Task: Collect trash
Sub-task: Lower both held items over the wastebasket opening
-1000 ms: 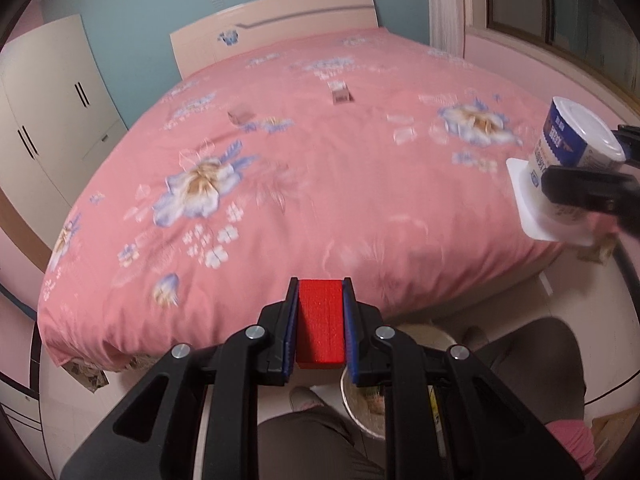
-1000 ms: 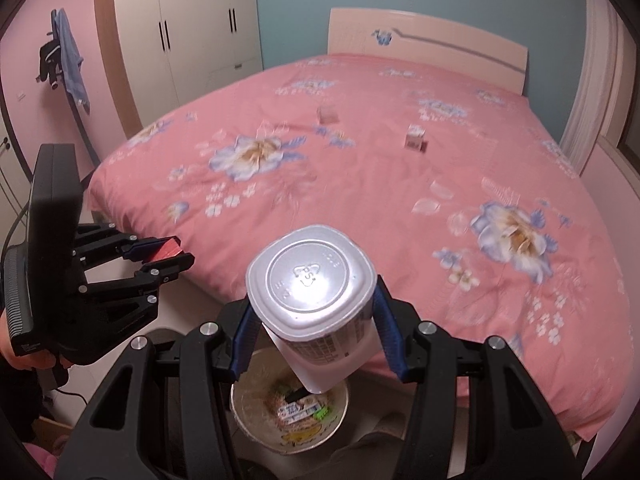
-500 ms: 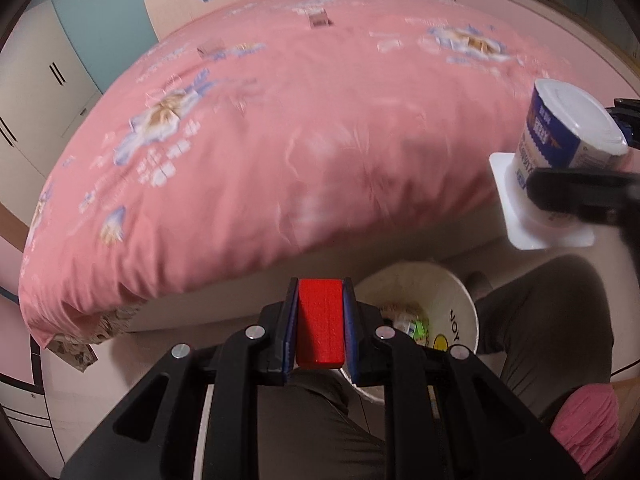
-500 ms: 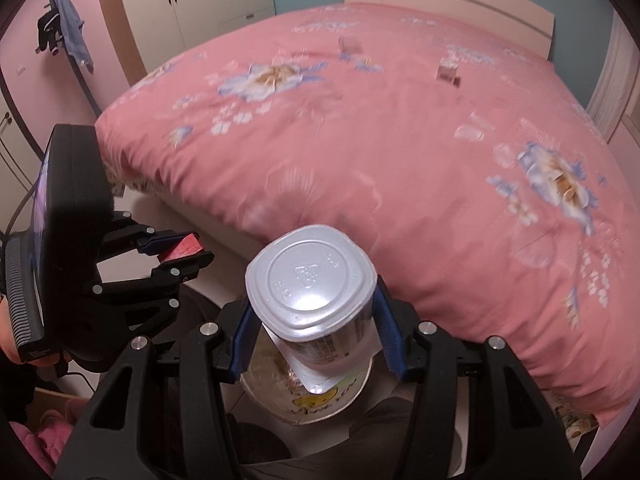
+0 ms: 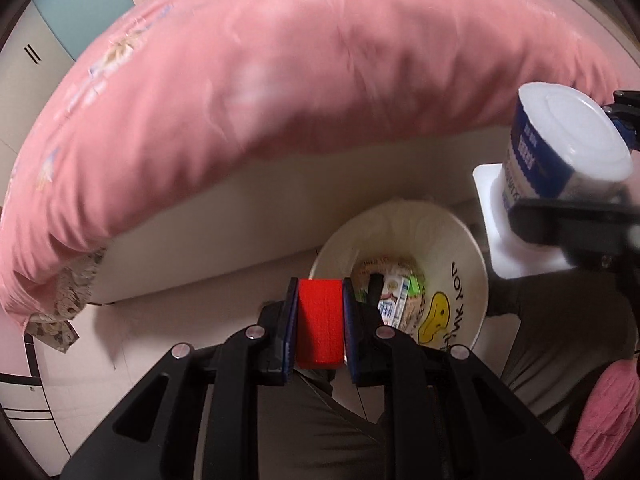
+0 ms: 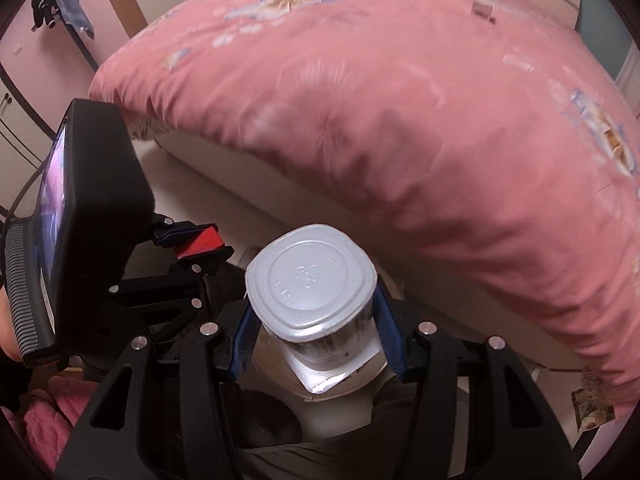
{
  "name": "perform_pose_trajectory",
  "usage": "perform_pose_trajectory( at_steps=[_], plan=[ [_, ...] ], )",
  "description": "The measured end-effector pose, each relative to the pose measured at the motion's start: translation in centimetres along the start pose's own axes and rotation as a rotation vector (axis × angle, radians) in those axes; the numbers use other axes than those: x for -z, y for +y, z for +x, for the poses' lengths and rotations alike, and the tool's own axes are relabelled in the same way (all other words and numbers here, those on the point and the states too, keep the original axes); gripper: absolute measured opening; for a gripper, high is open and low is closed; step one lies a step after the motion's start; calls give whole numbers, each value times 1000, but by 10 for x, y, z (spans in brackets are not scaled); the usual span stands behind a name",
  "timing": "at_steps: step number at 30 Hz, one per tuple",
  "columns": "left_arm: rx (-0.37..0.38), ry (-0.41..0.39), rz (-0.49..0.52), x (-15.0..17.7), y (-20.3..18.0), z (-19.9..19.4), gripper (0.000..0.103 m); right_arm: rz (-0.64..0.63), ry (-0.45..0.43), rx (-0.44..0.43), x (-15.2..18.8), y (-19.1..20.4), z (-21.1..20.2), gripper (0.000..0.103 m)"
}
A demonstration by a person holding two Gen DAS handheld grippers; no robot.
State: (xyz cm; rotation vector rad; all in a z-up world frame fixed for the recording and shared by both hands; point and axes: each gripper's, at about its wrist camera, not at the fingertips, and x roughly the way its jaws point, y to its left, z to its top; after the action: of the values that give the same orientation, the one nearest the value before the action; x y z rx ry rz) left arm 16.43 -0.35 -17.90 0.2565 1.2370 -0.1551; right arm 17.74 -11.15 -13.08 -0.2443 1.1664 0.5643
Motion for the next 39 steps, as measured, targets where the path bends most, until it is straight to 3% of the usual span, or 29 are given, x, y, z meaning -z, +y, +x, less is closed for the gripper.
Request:
perform_pose_trajectory(
  at_steps=[24,39],
  plan=[
    [95,242,-4,7,-16,112,22,62,239,-60,30,-13,126,53],
    [212,397,-117,1,-17,186,22,159,433,-87,55,-41,210,53]
  ],
)
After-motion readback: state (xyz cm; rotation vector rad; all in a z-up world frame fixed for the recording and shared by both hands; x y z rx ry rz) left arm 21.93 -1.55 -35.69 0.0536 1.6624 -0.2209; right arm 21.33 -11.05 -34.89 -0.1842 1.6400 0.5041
